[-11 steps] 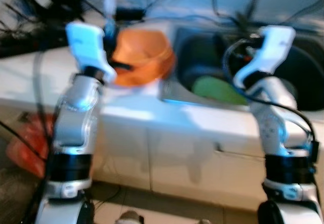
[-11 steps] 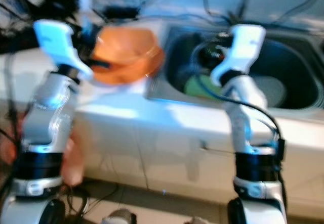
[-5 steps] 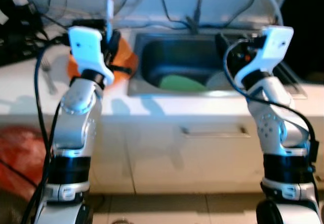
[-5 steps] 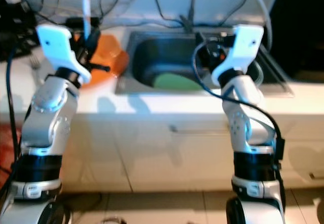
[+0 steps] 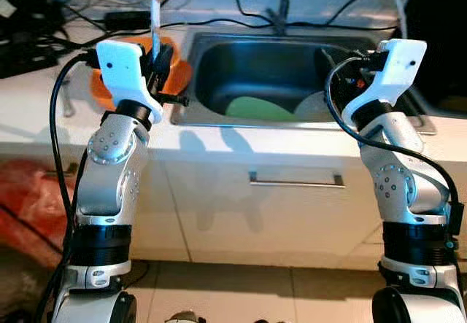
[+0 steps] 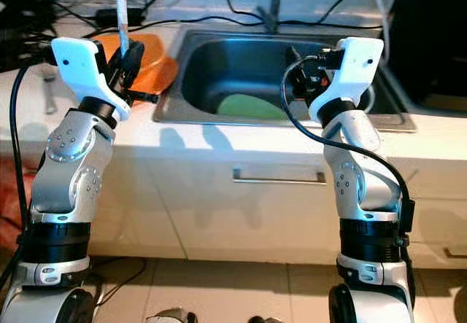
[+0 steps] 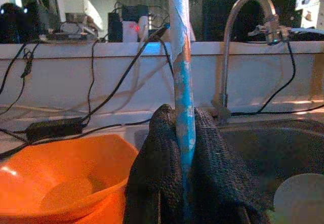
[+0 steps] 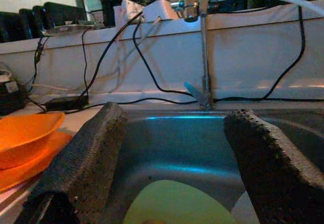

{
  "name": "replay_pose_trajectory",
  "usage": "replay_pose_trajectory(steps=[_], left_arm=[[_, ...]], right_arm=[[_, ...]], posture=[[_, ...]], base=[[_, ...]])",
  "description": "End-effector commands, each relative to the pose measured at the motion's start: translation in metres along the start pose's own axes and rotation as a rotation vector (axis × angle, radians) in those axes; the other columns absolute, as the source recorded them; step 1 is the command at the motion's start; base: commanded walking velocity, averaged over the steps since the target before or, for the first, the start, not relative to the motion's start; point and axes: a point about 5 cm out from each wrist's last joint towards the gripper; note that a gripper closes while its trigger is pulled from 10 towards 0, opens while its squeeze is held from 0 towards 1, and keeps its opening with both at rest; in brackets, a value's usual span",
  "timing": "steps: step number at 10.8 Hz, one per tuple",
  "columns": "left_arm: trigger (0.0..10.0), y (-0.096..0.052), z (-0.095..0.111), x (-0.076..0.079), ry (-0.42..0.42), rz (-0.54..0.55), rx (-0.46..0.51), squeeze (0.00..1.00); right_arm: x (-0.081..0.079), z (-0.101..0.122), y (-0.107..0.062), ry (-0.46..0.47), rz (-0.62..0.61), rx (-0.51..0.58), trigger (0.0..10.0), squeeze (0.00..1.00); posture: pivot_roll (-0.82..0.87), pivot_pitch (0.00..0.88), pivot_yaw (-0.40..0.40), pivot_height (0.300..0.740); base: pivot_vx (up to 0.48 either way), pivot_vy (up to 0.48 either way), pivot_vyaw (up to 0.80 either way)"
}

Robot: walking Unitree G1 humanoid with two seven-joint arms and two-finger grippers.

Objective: Kitchen organization

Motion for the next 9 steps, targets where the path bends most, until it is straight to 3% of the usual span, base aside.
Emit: replay_pose_trajectory(steps=[1, 6, 9], left_arm=[[0.0, 0.0018, 0.0042, -0.0032, -0.008, 0.012, 0.011, 0.0], [0.0, 0.002, 0.003, -0.0026, -0.016, 0.01, -0.001, 0.0], [0.0, 0.0011, 0.0035, -0.003, -0.016, 0.014, -0.003, 0.0]], right_arm=[[-0.0029, 0.0053, 0.0006, -0.017, 0.019, 0.017, 10.0, 0.0], [-0.0033, 0.006, 0.0001, -0.019, 0.029, 0.018, 10.0, 0.0], [-0.0036, 0.0034, -0.0012, -0.017, 0.031, 0.009, 10.0, 0.0]], posture=[[0.1, 0.088, -0.002, 0.74], [0.1, 0.09, -0.003, 0.74], [0.1, 0.088, 0.001, 0.74]], base=[[0.405, 0.0, 0.0], [0.417, 0.0, 0.0], [0.0, 0.0, 0.0]])
Point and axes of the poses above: a point about 5 cm out from each wrist's last joint towards the gripper, its own y axis pointing out of the wrist towards the gripper, its own z axis along the axis of the wrist's last joint, x = y × z, and after that the axes turned 15 degrees about y, right-handed
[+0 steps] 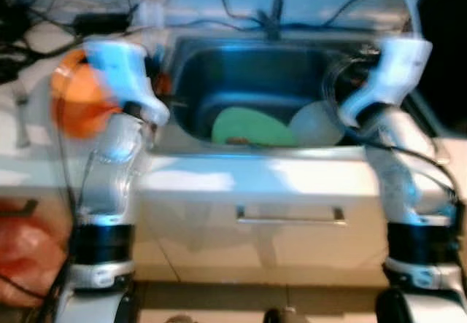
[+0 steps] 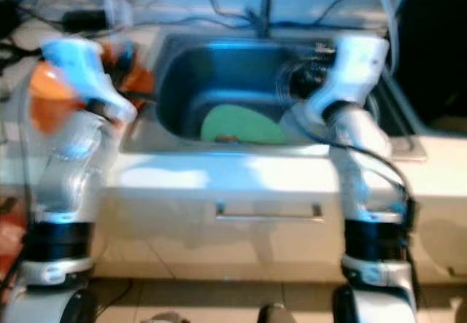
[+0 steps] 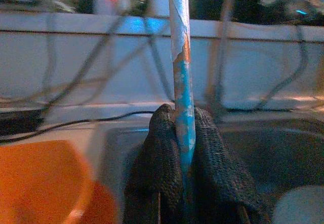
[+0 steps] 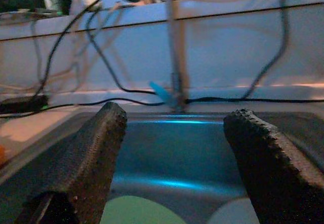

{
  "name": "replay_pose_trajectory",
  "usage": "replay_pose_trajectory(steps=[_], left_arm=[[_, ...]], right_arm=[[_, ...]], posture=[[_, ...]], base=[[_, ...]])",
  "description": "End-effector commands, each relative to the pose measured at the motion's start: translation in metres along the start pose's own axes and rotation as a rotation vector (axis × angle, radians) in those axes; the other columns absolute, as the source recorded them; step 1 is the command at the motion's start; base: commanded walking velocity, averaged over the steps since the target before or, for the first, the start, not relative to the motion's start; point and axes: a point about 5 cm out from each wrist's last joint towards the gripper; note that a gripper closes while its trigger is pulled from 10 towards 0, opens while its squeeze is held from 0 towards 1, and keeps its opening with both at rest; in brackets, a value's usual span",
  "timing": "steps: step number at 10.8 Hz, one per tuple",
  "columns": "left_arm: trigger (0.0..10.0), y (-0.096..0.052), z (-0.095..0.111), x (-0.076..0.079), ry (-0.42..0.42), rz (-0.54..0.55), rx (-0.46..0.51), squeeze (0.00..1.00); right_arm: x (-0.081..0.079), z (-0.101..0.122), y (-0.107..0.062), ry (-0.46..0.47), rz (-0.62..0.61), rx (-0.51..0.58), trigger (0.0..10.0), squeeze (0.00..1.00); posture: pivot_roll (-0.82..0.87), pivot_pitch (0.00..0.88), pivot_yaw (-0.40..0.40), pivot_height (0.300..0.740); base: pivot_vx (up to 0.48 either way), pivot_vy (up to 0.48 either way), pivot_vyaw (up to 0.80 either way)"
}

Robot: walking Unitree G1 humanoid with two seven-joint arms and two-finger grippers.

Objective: Kitchen organization

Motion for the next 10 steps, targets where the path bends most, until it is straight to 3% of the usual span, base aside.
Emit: replay_pose_trajectory(steps=[1, 7, 9, 10], left_arm=[[0.0, -0.001, 0.004, -0.01, 0.02, 0.023, 0.013, 0.0], [0.0, 0.002, -0.005, 0.001, 0.037, -0.052, -0.028, 0.0], [0.0, 0.002, -0.014, 0.013, 0.051, -0.123, -0.029, 0.0], [0.0, 0.002, -0.014, 0.014, 0.047, -0.126, -0.031, 0.0]], right_arm=[[-0.009, 0.001, 0.001, -0.003, 0.033, 0.007, 10.0, 0.0], [-0.009, -0.003, 0.001, 0.013, 0.033, -0.016, 10.0, 0.0], [-0.01, -0.004, 0.003, 0.18, 0.039, -0.028, 10.0, 0.0], [-0.01, -0.004, 0.003, 0.182, 0.04, -0.029, 10.0, 0.0]], posture=[[0.1, 0.088, 0.001, 0.74], [0.1, 0.085, 0.0, 0.74], [0.11, 0.084, -0.001, 0.74], [0.11, 0.087, -0.002, 0.74]], base=[[0.0, 0.0, 0.0], [0.0, 0.0, 0.0], [0.0, 0.0, 0.0], [0.0, 0.0, 0.0]])
Point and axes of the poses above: a point about 5 cm out from each wrist's last joint towards the gripper, its own y axis pointing out of the wrist towards the gripper, its own z axis along the axis of the wrist's last joint, x = y × z, and after that the axes turned 15 degrees about y, right-handed
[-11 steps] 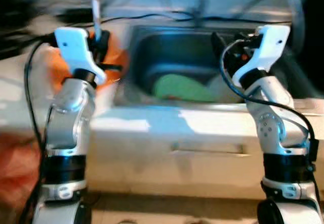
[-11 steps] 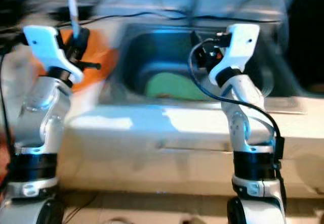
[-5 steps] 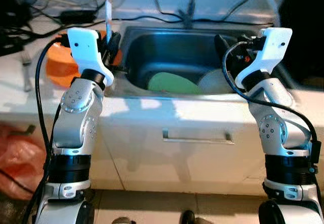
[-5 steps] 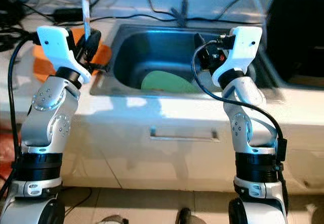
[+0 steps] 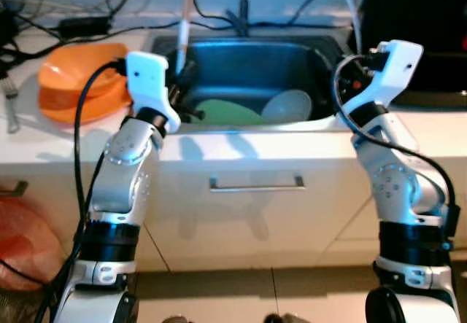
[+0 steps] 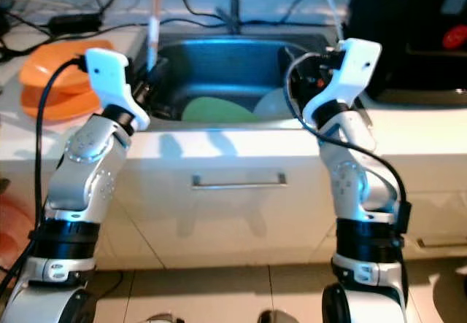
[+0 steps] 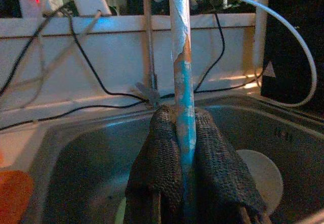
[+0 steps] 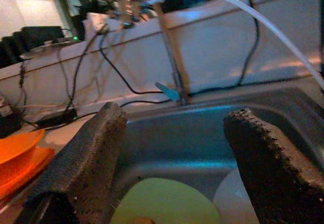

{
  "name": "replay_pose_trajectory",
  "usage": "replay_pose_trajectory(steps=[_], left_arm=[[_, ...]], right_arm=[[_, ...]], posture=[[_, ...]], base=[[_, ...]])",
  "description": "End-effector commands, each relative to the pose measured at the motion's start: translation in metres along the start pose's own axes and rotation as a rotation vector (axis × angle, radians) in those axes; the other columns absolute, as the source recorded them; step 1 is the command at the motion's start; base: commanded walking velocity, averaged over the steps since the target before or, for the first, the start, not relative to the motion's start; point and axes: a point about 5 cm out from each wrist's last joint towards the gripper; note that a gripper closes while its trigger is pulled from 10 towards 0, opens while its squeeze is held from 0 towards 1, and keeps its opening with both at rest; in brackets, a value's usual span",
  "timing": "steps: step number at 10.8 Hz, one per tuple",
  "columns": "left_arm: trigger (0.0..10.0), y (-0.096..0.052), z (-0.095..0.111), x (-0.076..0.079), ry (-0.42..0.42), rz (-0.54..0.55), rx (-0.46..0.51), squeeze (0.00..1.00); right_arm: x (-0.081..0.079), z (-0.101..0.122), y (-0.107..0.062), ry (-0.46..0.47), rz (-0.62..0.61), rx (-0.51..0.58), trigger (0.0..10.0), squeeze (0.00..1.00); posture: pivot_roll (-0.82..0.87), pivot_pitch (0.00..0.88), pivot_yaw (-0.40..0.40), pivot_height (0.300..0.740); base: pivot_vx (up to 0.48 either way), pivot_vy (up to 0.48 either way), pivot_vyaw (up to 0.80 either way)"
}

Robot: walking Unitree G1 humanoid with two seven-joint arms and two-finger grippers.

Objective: Kitchen organization

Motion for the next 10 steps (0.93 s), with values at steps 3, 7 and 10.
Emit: replay_pose_trajectory(steps=[3, 7, 10], left_arm=[[2.0, 0.001, 0.001, 0.002, -0.031, 0.006, -0.003, 0.0], [0.1, 0.002, -0.001, -0.009, -0.037, 0.045, -0.016, 0.0], [0.0, 0.004, 0.002, -0.012, -0.051, 0.053, -0.019, 0.0]], right_arm=[[0.0, 0.002, -0.001, 0.023, 0.0, -0.007, 10.0, 0.0], [-0.002, 0.005, 0.0, -0.007, 0.006, 0.004, 10.0, 0.0], [-0.002, 0.007, -0.001, -0.031, 0.007, 0.015, 10.0, 0.0]], posture=[[0.1, 0.092, -0.005, 0.74], [0.1, 0.089, -0.008, 0.74], [0.1, 0.085, -0.007, 0.74]], base=[[0.0, 0.0, 0.0], [0.0, 0.312, 0.0], [0.0, 0.15, 0.0]])
Point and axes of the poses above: a point about 5 cm out from each wrist's last joint towards the gripper, its own y axis pointing out of the wrist towards the gripper, its own z axis along the axis of the wrist's last joint, x = y × z, and after that the axes turned 15 degrees about y, right-handed
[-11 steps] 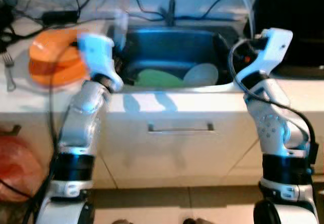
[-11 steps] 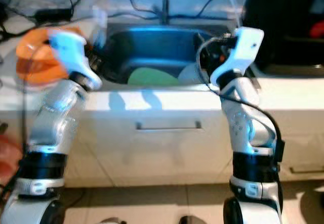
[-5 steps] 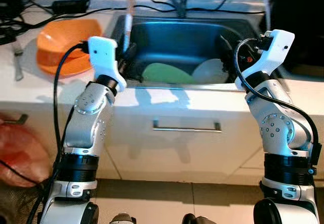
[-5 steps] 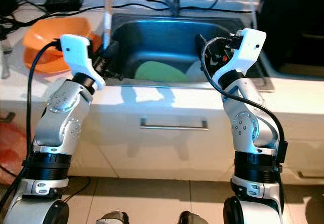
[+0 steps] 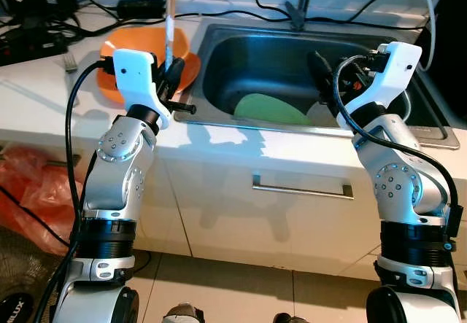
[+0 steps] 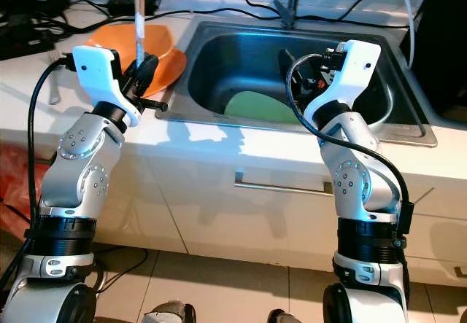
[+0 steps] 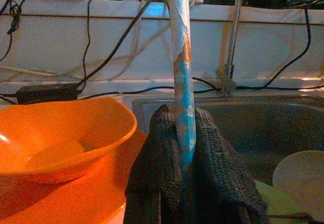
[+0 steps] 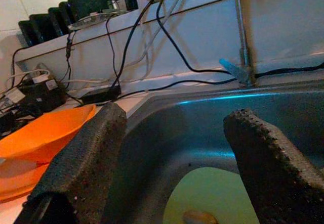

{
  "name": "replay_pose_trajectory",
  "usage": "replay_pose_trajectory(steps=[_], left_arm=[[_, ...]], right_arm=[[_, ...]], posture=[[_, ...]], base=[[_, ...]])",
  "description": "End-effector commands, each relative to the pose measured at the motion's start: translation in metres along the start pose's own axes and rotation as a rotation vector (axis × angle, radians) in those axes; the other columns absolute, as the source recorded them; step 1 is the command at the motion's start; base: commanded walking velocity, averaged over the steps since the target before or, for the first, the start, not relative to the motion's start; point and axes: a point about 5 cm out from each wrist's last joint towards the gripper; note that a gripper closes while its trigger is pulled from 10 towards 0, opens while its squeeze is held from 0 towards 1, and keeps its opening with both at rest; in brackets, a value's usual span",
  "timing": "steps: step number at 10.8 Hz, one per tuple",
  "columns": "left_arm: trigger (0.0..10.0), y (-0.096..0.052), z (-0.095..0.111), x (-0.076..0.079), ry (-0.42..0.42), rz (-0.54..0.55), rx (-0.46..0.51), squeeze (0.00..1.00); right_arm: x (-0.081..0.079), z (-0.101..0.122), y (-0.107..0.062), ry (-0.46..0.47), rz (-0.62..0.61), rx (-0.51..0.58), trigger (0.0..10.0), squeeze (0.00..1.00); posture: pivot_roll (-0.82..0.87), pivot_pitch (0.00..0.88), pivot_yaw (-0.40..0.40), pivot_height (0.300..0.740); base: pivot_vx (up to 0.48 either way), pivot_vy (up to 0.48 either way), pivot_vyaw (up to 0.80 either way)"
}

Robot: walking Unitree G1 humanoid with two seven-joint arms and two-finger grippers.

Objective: Kitchen organization

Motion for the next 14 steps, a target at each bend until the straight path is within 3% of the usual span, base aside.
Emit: replay_pose_trajectory(steps=[1, 2, 8, 14], left_arm=[[0.0, 0.0047, 0.0036, -0.0003, 0.001, -0.005, 0.001, 0.0], [0.0, 0.005, 0.0034, -0.0021, 0.004, 0.001, -0.001, 0.0], [0.0, 0.0066, 0.0068, -0.0032, -0.01, -0.007, 0.012, 0.0], [0.0, 0.007, 0.0095, -0.0042, -0.008, -0.016, 0.024, 0.0]], right_arm=[[-0.0017, 0.0083, -0.0006, -0.031, 0.005, 0.033, 10.0, 0.0], [-0.0022, 0.0081, -0.0003, -0.038, 0.006, 0.032, 10.0, 0.0], [-0.0006, 0.0092, -0.0015, -0.067, -0.009, 0.044, 10.0, 0.0], [-0.0029, 0.0145, -0.0017, -0.143, -0.009, 0.09, 10.0, 0.0]], posture=[[0.1, 0.085, -0.009, 0.74], [0.1, 0.086, -0.009, 0.74], [0.09, 0.086, -0.002, 0.74], [0.09, 0.081, 0.0, 0.74]], base=[[0.0, 0.48, 0.0], [0.0, 0.48, 0.0], [0.0, 0.0, 0.0], [0.439, 0.0, 0.0]])
Point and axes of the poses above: a point about 5 cm out from each wrist's last joint towards the gripper, its own y axis pointing out of the wrist towards the gripper, its own z axis along the axis of the wrist's last joint, x = y × z, and after that the axes turned 15 degrees about y, right-handed
